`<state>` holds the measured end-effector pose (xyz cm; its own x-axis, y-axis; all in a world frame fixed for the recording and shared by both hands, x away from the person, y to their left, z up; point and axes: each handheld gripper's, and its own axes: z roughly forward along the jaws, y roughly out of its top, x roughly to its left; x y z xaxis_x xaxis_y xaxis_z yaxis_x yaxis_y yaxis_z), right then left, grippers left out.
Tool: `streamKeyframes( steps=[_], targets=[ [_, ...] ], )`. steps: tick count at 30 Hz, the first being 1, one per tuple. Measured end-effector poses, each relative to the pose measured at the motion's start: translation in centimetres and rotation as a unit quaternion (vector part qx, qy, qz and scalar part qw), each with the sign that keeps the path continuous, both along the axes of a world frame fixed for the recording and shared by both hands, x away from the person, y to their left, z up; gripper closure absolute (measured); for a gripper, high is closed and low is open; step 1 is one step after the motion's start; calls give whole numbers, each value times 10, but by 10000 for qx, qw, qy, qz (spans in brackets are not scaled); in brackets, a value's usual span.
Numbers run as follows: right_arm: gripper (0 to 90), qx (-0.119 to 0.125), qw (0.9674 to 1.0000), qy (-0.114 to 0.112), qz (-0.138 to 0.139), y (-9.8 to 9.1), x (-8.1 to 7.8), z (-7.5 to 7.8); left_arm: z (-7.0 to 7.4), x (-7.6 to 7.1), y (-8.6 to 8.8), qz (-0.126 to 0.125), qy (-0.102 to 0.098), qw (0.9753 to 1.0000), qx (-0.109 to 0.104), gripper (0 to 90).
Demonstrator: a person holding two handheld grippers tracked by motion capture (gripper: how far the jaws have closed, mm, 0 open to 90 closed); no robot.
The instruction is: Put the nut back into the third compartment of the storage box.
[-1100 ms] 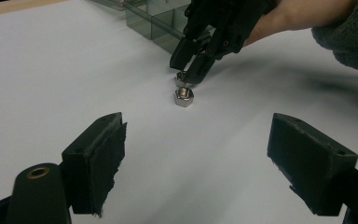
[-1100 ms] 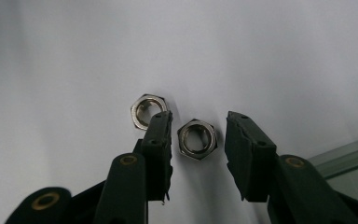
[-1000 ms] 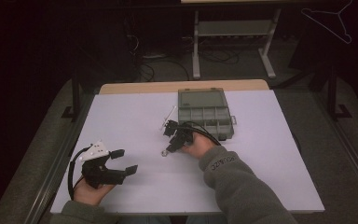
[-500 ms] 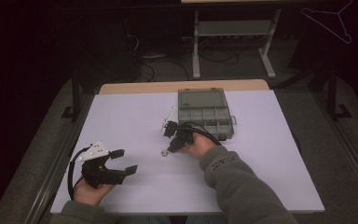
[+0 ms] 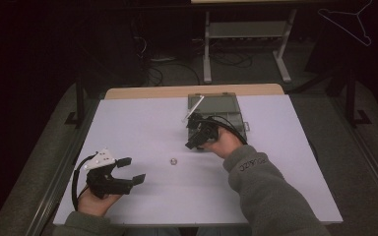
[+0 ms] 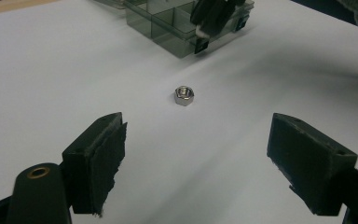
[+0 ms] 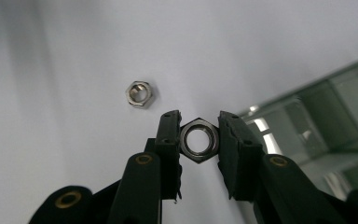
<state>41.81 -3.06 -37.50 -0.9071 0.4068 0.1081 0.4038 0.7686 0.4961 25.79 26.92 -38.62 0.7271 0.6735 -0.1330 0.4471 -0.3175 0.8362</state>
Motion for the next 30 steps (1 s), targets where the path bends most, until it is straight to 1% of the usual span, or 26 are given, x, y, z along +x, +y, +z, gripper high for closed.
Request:
streamKeyframes(
  steps=[5, 8, 11, 16, 17, 19, 20, 24, 27, 30],
  targets=[
    [693, -9, 9999, -41, -139, -14, 9, 12, 0, 0, 1, 6, 0, 10000, 9, 184],
    [693, -96, 9996, -79, -259, -21, 16, 19, 0, 0, 1, -1, -7, 10000, 12, 184],
    [694, -122, 9992, -107, -375, -29, 23, 24, 0, 0, 1, -2, -12, 10000, 16, 184],
    [693, -207, 9976, -131, -649, -45, 39, 33, 0, 1, 2, -10, -21, 10000, 19, 184],
    [693, -221, 9968, -122, -754, -49, 43, 35, 0, 1, 2, -8, -21, 10000, 12, 184],
    [693, -254, 9957, -137, -880, -57, 50, 37, 0, 1, 2, -6, -19, 10000, 20, 184],
    [693, -224, 9950, -120, -964, -60, 53, 38, 0, 1, 2, -8, -16, 10000, 20, 184],
    [693, -247, 9918, -68, -1254, -73, 66, 37, 0, 1, 2, -21, -18, 10000, 27, 184],
    [693, -286, 9892, 3, -1434, -78, 73, 30, 0, 1, 2, -10, -13, 10000, 10, 184],
    [693, -343, 9873, 74, -1548, -81, 79, 22, 0, 1, 2, -7, -8, 10000, 2, 184]
  ],
)
